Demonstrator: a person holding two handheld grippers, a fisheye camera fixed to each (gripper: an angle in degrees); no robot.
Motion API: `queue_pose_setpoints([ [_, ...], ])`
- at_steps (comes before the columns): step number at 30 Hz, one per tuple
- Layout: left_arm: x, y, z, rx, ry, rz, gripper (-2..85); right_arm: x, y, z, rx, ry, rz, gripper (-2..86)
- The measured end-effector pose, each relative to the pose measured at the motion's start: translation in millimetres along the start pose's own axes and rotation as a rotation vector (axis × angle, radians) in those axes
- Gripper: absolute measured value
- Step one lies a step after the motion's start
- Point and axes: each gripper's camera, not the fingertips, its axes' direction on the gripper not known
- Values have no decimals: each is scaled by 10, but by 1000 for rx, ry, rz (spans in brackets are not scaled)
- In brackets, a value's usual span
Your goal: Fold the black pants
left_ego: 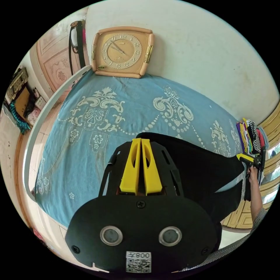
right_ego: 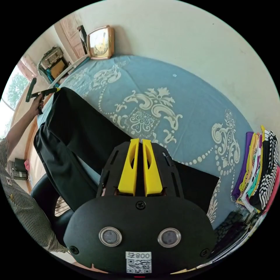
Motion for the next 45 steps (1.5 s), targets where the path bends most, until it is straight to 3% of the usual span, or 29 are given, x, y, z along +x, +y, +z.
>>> queue_pose_setpoints([
  [3, -76, 79, 126, -46, 30, 41, 26, -121, -62, 393, -158, 19, -39, 85],
  [4, -91, 102, 154, -59, 9, 72, 28, -154, -55, 349, -92, 36, -42, 86],
  [11, -256, 120, 306, -113, -54, 113, 13, -416, -163, 377, -149, 143, -126, 14],
  [19, -755, 238, -370, 209, -93, 37, 19, -191, -209, -179, 89, 132, 32, 3],
  [26, -1327, 419, 190, -89, 91, -28, 106, -159, -232, 228, -42, 81, 68, 4],
  [28, -1450, 513, 395, -158, 168, -52, 103, -129, -196, 291, -61, 66, 75, 4],
  [32, -1493, 566, 382, -141, 154, -23, 64, -94, -144, 365, -91, 51, 63, 3],
  [35, -1402, 619, 86, 2, 29, 24, 36, -94, -101, 397, -95, 63, 58, 3],
  [39, -1337, 822, -424, 318, -70, 12, 32, -70, -4, 399, -71, 60, 71, 3],
  [40, -1351, 842, -381, 322, -98, 9, 35, -58, 33, 418, -68, 56, 77, 2],
  [43, -1514, 780, -27, 92, -101, -52, 50, -19, 108, 459, -57, 56, 97, 3],
  [45, -1620, 816, 16, 107, -14, -108, 57, 6, 144, 470, -57, 55, 103, 3],
])
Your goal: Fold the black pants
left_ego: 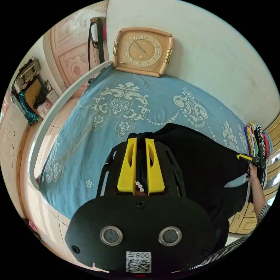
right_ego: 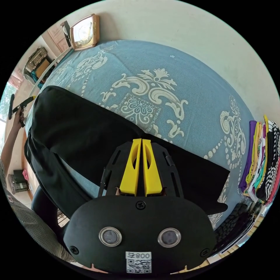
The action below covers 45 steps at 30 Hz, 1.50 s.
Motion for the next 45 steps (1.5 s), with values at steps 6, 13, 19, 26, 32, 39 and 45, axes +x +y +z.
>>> queue_pose_setpoints([
  [6, -86, -98, 256, -62, 102, -71, 95, 105, 141, 57, 8, 0, -3, 3],
  [13, 179, -243, 339, -37, 8, -61, 35, 269, 323, 113, 3, -9, 11, 3],
  [19, 423, -249, 261, 59, -22, -77, 40, 488, 527, 137, 43, -57, 77, 3],
  [26, 557, -112, 114, 194, 112, -179, 77, 961, 1051, -117, 231, -79, 239, 11],
  [32, 1878, -36, 317, -8, 333, 314, 94, 2013, 2422, -344, 385, -130, 626, 38],
  [39, 3920, 240, 835, -243, 375, 899, 106, 2530, 3213, -104, 275, -88, 825, 72],
  [45, 4541, 273, 1022, -290, 237, 1006, 39, 2566, 3036, 58, 153, 23, 701, 54],
])
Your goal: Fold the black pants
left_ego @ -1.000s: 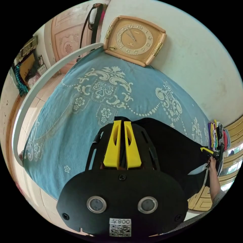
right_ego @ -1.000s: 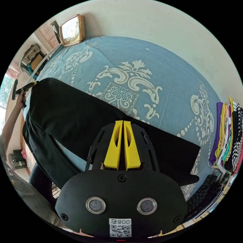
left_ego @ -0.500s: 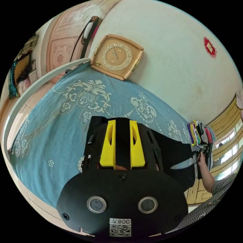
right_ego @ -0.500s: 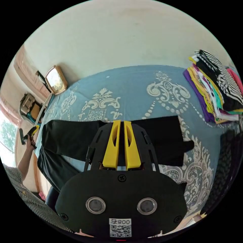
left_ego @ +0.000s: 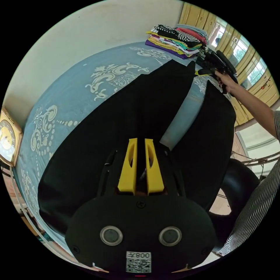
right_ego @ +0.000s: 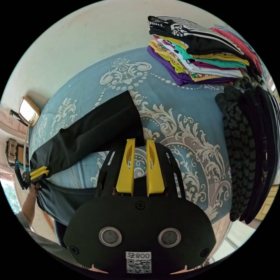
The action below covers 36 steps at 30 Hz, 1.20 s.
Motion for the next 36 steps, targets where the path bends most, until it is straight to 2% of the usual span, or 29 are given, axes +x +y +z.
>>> queue_pose_setpoints([
  [7, -98, -214, -433, 132, 149, -91, 22, 232, 76, -433, -48, -99, -107, 20],
  [13, -97, -353, -163, 6, 253, -133, 54, 667, 408, -218, -222, -147, -19, 21],
  [16, -130, -409, -337, 88, 259, -150, 78, 790, 447, -357, -104, -146, 63, 26],
  [20, -332, -492, -498, 139, 195, -210, 103, 691, 179, -475, 16, -169, 38, 63],
  [22, -533, -561, -514, 127, 118, -276, 111, 561, -43, -402, 16, -205, 1, 69],
  [27, -881, -725, -441, 55, 11, -384, 109, 119, -629, -103, -13, -92, -63, 70],
  [30, -1008, -812, -290, -37, -17, -446, 87, -55, -855, 125, -70, -56, -68, 68],
  [32, -1004, -830, -300, -8, -50, -452, 61, -179, -886, 187, -57, 49, -72, 43],
  [36, -924, -901, -350, -8, -75, -420, 16, -345, -855, 189, -75, 107, -146, 13],
])
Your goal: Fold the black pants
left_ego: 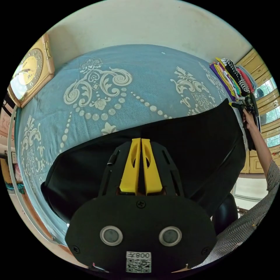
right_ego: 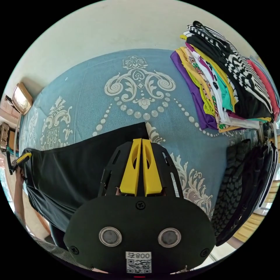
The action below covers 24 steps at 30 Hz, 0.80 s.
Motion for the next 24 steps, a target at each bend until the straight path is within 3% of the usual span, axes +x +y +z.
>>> queue_pose_setpoints([
  [3, 52, 20, -218, 108, -15, -3, 7, -45, 11, -120, 2, 10, -32, 5],
  [7, 64, 15, -469, 224, -30, -7, 6, 71, 61, -560, 181, -14, 27, 2],
  [10, 43, -48, -333, 172, -81, -31, 11, 94, -11, -558, 168, -43, 34, 5],
  [15, -1, 1, -208, 115, 37, -26, 51, -7, 25, -288, 100, -118, -7, 24],
  [19, -78, 75, -220, 100, 19, -20, 86, 50, 62, -155, 81, -192, 21, 88],
  [24, -191, 134, -65, 40, -4, -53, 68, -50, -24, 45, 37, -125, 46, 76],
])
